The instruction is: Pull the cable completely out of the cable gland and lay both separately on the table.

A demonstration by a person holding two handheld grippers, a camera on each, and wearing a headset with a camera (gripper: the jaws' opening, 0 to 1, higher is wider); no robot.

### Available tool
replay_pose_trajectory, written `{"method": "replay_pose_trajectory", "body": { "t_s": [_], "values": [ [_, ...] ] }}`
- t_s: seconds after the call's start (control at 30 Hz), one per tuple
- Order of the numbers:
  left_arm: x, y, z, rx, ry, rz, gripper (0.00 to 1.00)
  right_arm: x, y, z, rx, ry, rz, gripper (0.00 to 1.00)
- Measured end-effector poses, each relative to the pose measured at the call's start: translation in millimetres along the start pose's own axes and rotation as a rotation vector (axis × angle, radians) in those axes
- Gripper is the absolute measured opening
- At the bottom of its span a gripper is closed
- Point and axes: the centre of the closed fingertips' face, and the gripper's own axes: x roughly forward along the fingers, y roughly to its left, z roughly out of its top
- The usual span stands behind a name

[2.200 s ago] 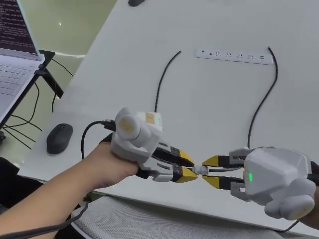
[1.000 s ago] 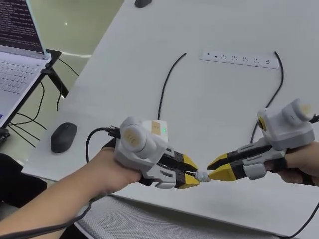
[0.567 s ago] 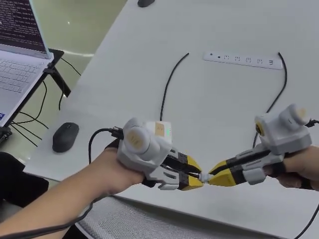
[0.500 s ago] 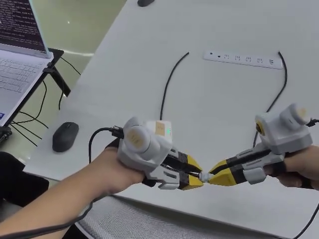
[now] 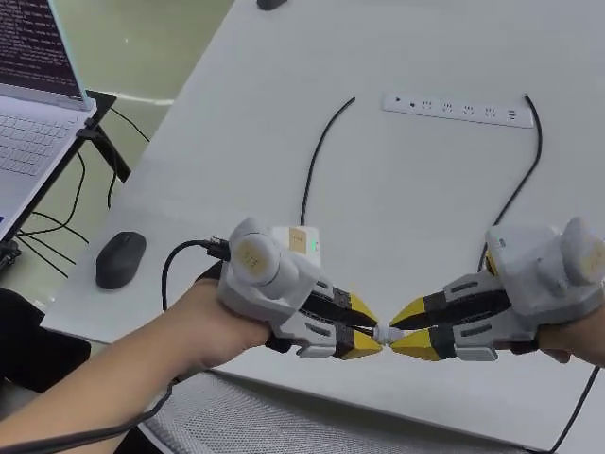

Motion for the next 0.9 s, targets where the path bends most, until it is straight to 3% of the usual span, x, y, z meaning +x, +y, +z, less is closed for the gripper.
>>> {"method": "replay_pose_trajectory", "body": {
  "t_s": [0.17, 0.2, 0.33, 0.63, 0.9],
  "values": [
    [-1.6, 1.8, 0.7, -0.034, -0.015, 0.002, 0.15, 0.3, -3.5, -2.0, -0.135, 0.047, -0.107, 0.07],
    [-2.0, 2.0, 0.9, -0.034, -0.017, 0.003, 0.15, 0.2, -4.6, -2.4, -0.198, 0.07, -0.144, 0.07],
    [-3.5, 3.2, 1.9, -0.056, -0.031, 0.003, 0.15, 0.9, -5.2, -1.8, -0.322, 0.116, -0.22, 0.07],
    [-1.6, 4.7, 4.7, -0.071, -0.046, 0.001, 0.15, -2.0, -7.2, -1.5, -0.373, 0.147, -0.257, 0.08],
    [-1.7, 6.9, 7.4, -0.067, -0.056, 0.007, 0.15, -4.3, -10.6, 0.5, -0.341, 0.139, -0.264, 0.08]
  ]
}}
